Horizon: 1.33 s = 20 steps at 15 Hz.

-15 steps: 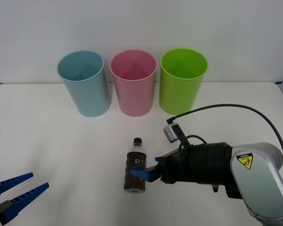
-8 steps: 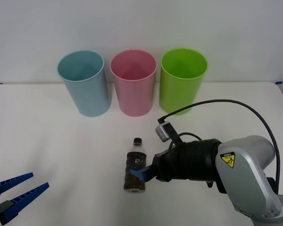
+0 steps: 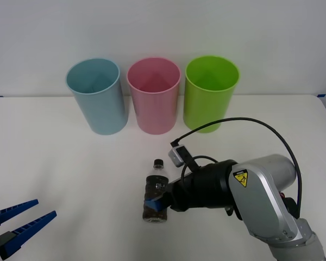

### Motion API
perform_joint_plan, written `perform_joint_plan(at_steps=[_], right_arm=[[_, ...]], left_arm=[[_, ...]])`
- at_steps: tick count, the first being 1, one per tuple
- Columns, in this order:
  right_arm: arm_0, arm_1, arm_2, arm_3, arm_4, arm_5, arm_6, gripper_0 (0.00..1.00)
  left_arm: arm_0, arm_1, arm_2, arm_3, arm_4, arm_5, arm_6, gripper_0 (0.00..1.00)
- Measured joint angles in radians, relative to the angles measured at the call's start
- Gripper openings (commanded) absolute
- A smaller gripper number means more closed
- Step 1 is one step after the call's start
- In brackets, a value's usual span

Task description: Put cans in the blue bin and PET bottles in the pink bin and trash in the green bin.

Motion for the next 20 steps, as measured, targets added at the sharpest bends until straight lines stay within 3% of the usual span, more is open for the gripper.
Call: perform_joint_plan(at_steps=[9,20], right_arm=[[0.0,0.069,0.018,0.066,0.143,0.001,-0.003,1.0],[-0.001,0.105,0.03,0.158,0.178,0.076,-0.003,1.0]], left_arm=[[0.0,0.0,0.0,0.0,0.0,0.0,0.0,1.0],[0.0,0.0,0.0,0.0,0.0,0.0,0.0,1.0]])
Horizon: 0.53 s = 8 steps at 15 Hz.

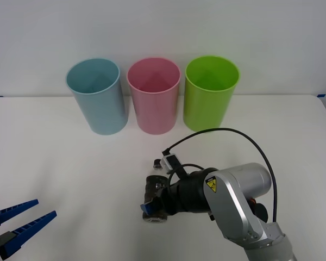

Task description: Put cans in the blue bin and PET bottles in the pink bin and trash in the green bin.

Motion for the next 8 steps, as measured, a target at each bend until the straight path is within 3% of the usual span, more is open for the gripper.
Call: perform_joint_plan(at_steps=[6,7,8], right_arm=[[-0.01,0.012,0.011,0.04,0.017,0.036,0.0,1.0],[-0.012,0.012,0.012,0.04,0.018,0.036,0.0,0.7],[-0.015,0.012,0.014,0.041,0.018,0.036,0.0,0.26]], left_arm=[[0.0,0.0,0.0,0.0,0.0,0.0,0.0,1.0],[0.0,0.0,0.0,0.0,0.0,0.0,0.0,1.0],[0.0,0.0,0.0,0.0,0.0,0.0,0.0,1.0]])
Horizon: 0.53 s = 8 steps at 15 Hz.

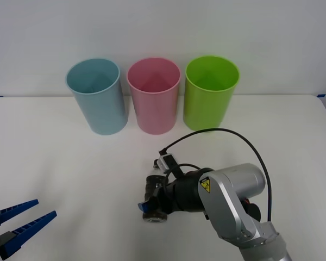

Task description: Put cans in the blue bin and PET bottles in the pink bin and trash in the green bin.

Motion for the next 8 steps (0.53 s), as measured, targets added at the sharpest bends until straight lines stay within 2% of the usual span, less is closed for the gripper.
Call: perform_joint_plan(at_steps=[1,3,8], right_arm=[[-0.005,0.0,0.002,0.002,0.0,0.0,0.0,0.16],[-0.016,0.0,0.005,0.022,0.0,0.003,0.0,0.03],[-0.04,-0.017,0.022,0.032,0.0,0.012,0.001,0.0]], left_arm=[[0.0,0.0,0.0,0.0,0.0,0.0,0.0,1.0],[0.0,0.0,0.0,0.0,0.0,0.0,0.0,1.0],[0.0,0.0,0.0,0.0,0.0,0.0,0.0,1.0]])
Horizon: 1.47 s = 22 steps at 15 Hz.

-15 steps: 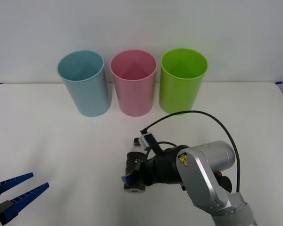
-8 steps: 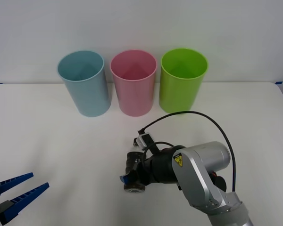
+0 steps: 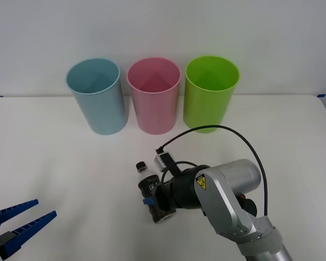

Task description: Put cans in the blue bin and PET bottles in the pink bin and trash in the green bin.

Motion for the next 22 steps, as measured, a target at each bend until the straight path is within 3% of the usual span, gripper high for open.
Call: perform_joint_plan(at_steps=[6,15,22], right_arm=[[-0.002,-0.039,0.038,0.0,-0.024,0.067,0.013,0.0],[-0.005,-0.221,0.004,-0.167,-0.46,0.114,0.164,0.0],[0.026,-0.235,-0.108,-0.191,-0.784,0.137,0.348,0.0]], left_arm=[[0.0,0.0,0.0,0.0,0.0,0.0,0.0,1.0],[0.0,0.0,0.0,0.0,0.0,0.0,0.0,1.0],[0.0,0.0,0.0,0.0,0.0,0.0,0.0,1.0]])
